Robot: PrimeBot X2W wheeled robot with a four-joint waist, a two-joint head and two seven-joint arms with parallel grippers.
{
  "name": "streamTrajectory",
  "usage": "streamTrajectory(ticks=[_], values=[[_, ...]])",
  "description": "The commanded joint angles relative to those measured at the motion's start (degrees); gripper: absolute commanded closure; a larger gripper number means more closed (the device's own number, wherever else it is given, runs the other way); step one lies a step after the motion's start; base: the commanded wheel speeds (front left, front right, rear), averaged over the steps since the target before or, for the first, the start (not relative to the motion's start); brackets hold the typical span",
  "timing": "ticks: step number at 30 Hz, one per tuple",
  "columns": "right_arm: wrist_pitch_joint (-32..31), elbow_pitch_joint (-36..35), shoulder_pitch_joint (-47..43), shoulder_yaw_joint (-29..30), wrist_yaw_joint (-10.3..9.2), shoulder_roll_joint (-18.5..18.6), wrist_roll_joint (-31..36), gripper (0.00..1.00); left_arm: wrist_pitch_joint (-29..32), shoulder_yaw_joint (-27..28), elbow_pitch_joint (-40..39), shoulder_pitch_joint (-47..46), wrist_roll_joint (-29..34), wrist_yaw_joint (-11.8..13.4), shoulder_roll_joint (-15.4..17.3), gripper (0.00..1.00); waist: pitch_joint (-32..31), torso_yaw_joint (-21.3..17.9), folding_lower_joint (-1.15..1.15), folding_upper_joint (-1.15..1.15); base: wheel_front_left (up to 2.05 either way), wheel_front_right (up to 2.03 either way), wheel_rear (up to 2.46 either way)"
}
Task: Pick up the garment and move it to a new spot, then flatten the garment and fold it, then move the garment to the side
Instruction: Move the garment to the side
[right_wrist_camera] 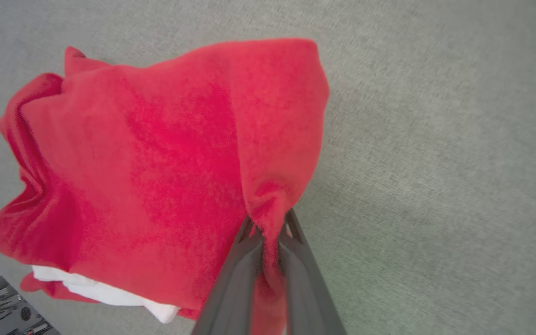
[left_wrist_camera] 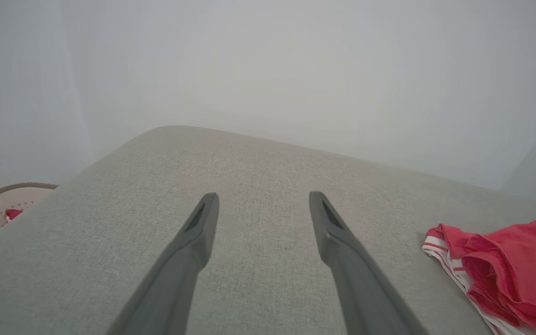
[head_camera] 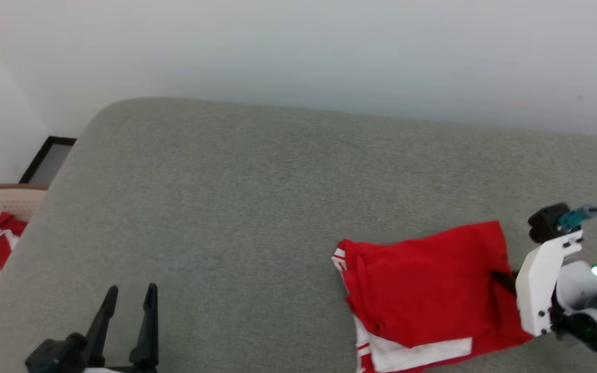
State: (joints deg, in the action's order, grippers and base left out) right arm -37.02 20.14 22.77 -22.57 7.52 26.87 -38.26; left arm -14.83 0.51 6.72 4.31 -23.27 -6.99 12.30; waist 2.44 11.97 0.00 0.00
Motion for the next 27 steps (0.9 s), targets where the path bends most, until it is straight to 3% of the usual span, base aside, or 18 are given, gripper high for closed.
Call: streamTrajectory(ticks=[1,16,27], values=[[-0.3,-1.0,1.0,-0.4,-0.06,1.0,0.6,1.00,-0.2,-0.2,0.1,-0.7,0.3,0.0,0.2,0.00,0.0,-0.9,0.00,0.00,0.00,0.00,0.00],[-0.7,-7.2,8.0,-0.5,-0.06,10.8,2.2,1.00,-0.3,-3.2,0.6,-7.1,1.1,-0.4,1.3,0.00,4.1,-9.6,0.00,0.00,0.00,0.00,0.00],[4.5,-3.1,16.6,-3.0,-0.06,14.6,2.3,1.00,-0.3,-4.1,-0.9,-12.4,1.5,-0.5,3.2,0.00,10.1,-19.0,0.00,0.00,0.00,0.00,0.00]])
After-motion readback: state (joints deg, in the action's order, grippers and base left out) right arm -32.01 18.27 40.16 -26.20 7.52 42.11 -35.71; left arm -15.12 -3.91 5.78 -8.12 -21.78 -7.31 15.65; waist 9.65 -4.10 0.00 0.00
